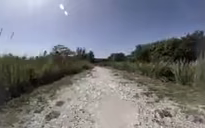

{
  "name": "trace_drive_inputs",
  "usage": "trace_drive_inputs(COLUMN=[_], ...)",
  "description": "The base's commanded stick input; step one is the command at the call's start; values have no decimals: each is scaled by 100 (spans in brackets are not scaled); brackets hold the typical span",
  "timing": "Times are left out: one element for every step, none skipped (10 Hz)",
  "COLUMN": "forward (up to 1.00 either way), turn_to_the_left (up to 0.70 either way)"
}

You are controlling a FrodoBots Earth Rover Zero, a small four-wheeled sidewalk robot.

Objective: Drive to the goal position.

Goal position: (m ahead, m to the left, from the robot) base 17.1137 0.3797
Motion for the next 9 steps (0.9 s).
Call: trace_drive_inputs(forward=[70,70,70,70,70,70,70,70,70], turn_to_the_left=[0,0,0,0,0,0,0,0,0])
